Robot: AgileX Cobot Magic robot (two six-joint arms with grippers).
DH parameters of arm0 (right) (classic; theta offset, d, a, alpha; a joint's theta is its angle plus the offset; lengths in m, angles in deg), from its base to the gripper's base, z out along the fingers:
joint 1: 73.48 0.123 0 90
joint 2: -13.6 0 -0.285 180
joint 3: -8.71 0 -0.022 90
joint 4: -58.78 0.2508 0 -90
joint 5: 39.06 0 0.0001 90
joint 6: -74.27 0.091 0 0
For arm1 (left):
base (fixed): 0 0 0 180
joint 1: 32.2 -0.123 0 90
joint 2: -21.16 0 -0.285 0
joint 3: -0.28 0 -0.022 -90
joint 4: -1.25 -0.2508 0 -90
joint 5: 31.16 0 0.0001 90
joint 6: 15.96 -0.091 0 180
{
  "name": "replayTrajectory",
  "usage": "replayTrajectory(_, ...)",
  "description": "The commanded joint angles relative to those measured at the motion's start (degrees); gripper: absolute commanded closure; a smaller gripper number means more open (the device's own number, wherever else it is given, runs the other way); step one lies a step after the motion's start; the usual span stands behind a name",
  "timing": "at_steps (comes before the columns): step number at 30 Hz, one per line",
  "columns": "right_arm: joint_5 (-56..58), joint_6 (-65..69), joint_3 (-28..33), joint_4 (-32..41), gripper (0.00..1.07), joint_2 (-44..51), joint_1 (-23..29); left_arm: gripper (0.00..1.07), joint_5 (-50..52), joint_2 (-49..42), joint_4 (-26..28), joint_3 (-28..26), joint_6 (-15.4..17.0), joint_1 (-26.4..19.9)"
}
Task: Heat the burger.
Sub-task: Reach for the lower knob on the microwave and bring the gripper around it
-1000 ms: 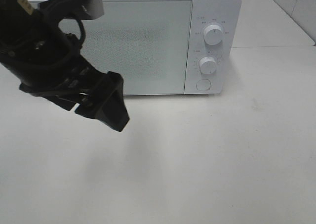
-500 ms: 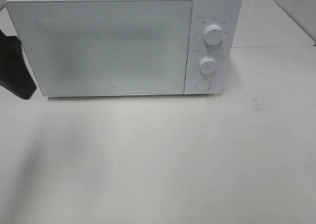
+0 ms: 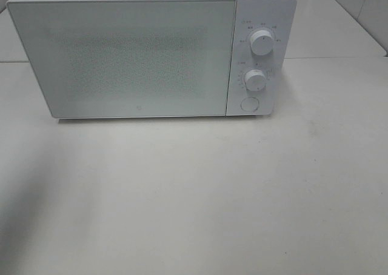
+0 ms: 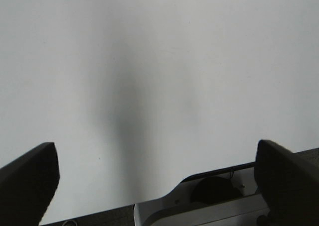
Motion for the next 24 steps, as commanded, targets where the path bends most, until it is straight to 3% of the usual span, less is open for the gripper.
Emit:
replayTrajectory(1,-0.57,-0.74,0.34,0.0,0.32,1.6,-0.23,0.08,-2.46,-2.35,-0.4,3.09,0.4,-0.23)
replayTrajectory(3,-0.57,-0.74,0.34,0.0,0.32,1.6,-0.23,0.08,-1.89,-3.5,-0.74,4.87,0.4,-0.23)
replayTrajectory(8,-0.57,-0.74,0.34,0.0,0.32,1.6,-0.23,0.08,3.38,-9.8,-0.86,16.21,0.4,-0.23)
replayTrajectory(9,-0.57,-0.74,0.34,0.0,0.32,1.6,-0.23,0.08,3.38,-9.8,-0.86,16.21,0.4,-0.23)
replayTrajectory(10,-0.57,-0.74,0.34,0.0,0.32,1.6,-0.23,0.08,4.76,-12.26,-1.09,19.94,0.34,-0.23)
replayTrajectory(12,-0.57,-0.74,0.34,0.0,0.32,1.6,-0.23,0.08,5.1,-13.46,-1.2,21.31,0.34,-0.23)
replayTrajectory(14,-0.57,-0.74,0.34,0.0,0.32,1.6,-0.23,0.08,6.99,-17.7,-2.64,27.16,0.17,-0.23)
replayTrajectory(17,-0.57,-0.74,0.34,0.0,0.32,1.6,-0.23,0.08,9.11,-21.08,-3.38,31.34,0.29,-0.23)
replayTrajectory(24,-0.57,-0.74,0.34,0.0,0.32,1.6,-0.23,0.08,8.31,-28.42,-4.24,32.6,3.72,-0.23)
